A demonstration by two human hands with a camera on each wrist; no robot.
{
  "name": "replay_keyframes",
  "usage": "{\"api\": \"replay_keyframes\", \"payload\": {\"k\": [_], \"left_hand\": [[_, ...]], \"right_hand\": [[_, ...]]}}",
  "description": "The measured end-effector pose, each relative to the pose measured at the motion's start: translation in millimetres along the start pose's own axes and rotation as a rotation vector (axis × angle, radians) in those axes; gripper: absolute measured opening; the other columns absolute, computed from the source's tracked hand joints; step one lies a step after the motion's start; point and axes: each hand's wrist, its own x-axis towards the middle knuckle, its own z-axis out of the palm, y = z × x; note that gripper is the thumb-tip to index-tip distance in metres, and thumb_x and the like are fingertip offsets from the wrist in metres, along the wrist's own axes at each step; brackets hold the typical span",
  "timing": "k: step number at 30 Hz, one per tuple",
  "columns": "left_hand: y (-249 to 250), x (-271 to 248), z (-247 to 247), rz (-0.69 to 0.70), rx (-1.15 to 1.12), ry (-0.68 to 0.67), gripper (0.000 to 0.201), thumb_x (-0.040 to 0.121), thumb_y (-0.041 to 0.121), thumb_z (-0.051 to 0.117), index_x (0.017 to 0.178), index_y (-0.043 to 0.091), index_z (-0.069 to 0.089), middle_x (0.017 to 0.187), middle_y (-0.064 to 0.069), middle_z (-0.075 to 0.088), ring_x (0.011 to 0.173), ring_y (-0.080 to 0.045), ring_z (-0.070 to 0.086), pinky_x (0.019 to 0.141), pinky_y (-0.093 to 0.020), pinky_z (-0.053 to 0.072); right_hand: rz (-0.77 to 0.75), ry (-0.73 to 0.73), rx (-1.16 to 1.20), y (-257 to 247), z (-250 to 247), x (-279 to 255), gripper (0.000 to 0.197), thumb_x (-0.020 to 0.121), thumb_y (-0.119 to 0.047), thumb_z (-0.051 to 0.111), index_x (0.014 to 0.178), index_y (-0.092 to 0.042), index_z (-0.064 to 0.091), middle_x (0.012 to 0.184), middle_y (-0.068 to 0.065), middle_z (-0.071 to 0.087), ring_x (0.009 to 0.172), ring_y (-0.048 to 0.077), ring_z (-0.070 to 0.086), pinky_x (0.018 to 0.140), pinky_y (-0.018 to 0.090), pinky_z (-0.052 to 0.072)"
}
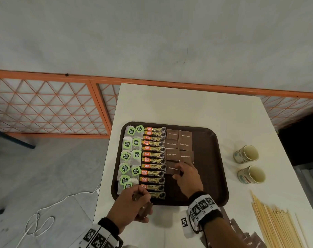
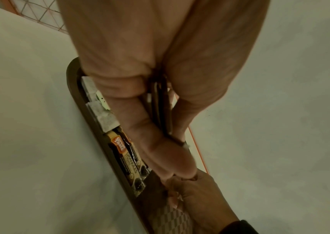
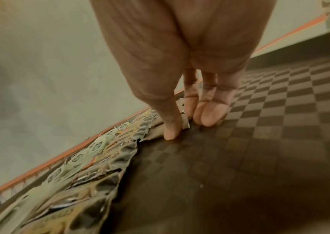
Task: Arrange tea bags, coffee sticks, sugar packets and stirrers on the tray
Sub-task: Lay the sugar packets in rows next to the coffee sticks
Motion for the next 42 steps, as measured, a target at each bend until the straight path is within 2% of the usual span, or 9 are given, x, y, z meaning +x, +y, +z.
{"api": "replay_keyframes", "payload": {"k": [9, 13, 17, 20, 23, 29, 32, 36, 42], "left_hand": [[3.1, 0.3, 1.2, -0.023, -0.185, -0.036, 0.028, 0.096, 0.025, 0.058, 0.105, -0.002, 0.058, 0.093, -0.024, 0.070, 0.080, -0.034, 0.070, 0.063, -0.041, 0.057], [9.5, -1.2, 1.4, -0.055, -0.543, -0.146, 0.027, 0.100, 0.009, 0.038, 0.111, 0.000, 0.062, 0.107, -0.028, 0.067, 0.094, -0.043, 0.067, 0.067, -0.048, 0.061], [10.8, 3.7, 12.1, -0.031, -0.608, -0.207, 0.037, 0.096, -0.007, 0.032, 0.117, 0.001, 0.062, 0.116, -0.028, 0.065, 0.095, -0.044, 0.068, 0.070, -0.052, 0.060], [7.4, 6.3, 28.6, 0.016, -0.536, -0.199, 0.035, 0.098, -0.006, 0.042, 0.123, 0.008, 0.062, 0.121, -0.022, 0.066, 0.101, -0.043, 0.067, 0.073, -0.050, 0.060], [1.3, 7.9, 45.9, 0.047, -0.438, -0.127, 0.036, 0.092, -0.004, 0.056, 0.123, 0.013, 0.061, 0.120, -0.022, 0.066, 0.101, -0.043, 0.068, 0.077, -0.051, 0.059], [-2.4, 10.4, 83.4, 0.065, -0.370, 0.041, 0.024, 0.087, 0.000, 0.066, 0.110, 0.005, 0.062, 0.105, -0.023, 0.070, 0.086, -0.034, 0.072, 0.068, -0.041, 0.060], [-4.0, 13.2, 90.4, 0.037, -0.419, 0.083, 0.026, 0.086, -0.002, 0.067, 0.110, 0.005, 0.061, 0.102, -0.023, 0.071, 0.083, -0.032, 0.072, 0.069, -0.040, 0.060], [-11.4, 11.7, 73.9, -0.008, -0.421, 0.109, 0.021, 0.093, 0.002, 0.060, 0.113, 0.005, 0.059, 0.100, -0.022, 0.069, 0.089, -0.035, 0.071, 0.075, -0.046, 0.060], [-18.8, 10.5, 41.1, -0.100, -0.460, 0.054, 0.034, 0.095, -0.011, 0.038, 0.119, 0.008, 0.052, 0.107, -0.027, 0.070, 0.099, -0.043, 0.069, 0.086, -0.060, 0.055]], "right_hand": [[-0.031, -0.001, 0.000, -4.9, -8.7, 1.7, 0.027, 0.087, -0.013, 0.068, 0.110, -0.026, 0.062, 0.122, -0.008, 0.050, 0.107, 0.018, 0.057, 0.092, 0.039, 0.052], [-0.124, 0.031, 0.069, -13.3, -25.9, -24.2, 0.013, 0.091, -0.022, 0.067, 0.103, -0.026, 0.063, 0.103, -0.011, 0.058, 0.090, 0.004, 0.059, 0.084, 0.025, 0.052], [-0.211, -0.179, 0.255, -37.6, -49.7, -68.6, 0.007, 0.093, -0.030, 0.063, 0.093, -0.025, 0.068, 0.085, -0.009, 0.068, 0.071, 0.002, 0.063, 0.065, 0.017, 0.053], [-0.171, -0.277, 0.289, -38.7, -56.4, -86.3, 0.012, 0.088, -0.036, 0.070, 0.092, -0.025, 0.068, 0.082, -0.003, 0.071, 0.067, 0.007, 0.066, 0.060, 0.018, 0.053], [-0.124, -0.212, 0.313, -23.6, -57.5, -91.7, 0.006, 0.086, -0.031, 0.073, 0.088, -0.025, 0.071, 0.077, -0.004, 0.072, 0.071, 0.011, 0.068, 0.068, 0.024, 0.057], [0.073, -0.234, 0.529, 3.1, -66.4, -95.4, 0.007, 0.091, -0.025, 0.067, 0.094, -0.022, 0.073, 0.081, -0.001, 0.074, 0.073, 0.014, 0.068, 0.069, 0.025, 0.056], [0.138, -0.187, 0.606, 12.9, -68.8, -80.5, 0.007, 0.090, -0.022, 0.068, 0.094, -0.021, 0.073, 0.087, 0.006, 0.075, 0.078, 0.020, 0.069, 0.075, 0.032, 0.057], [0.221, -0.079, 0.568, 31.1, -72.1, -27.5, 0.006, 0.091, -0.016, 0.067, 0.088, -0.018, 0.072, 0.078, 0.013, 0.069, 0.066, 0.014, 0.056, 0.059, 0.021, 0.045], [0.260, -0.068, 0.435, 43.3, -47.7, 23.0, 0.008, 0.083, -0.013, 0.076, 0.087, -0.007, 0.075, 0.065, 0.000, 0.067, 0.054, 0.008, 0.056, 0.054, 0.015, 0.044]]}}
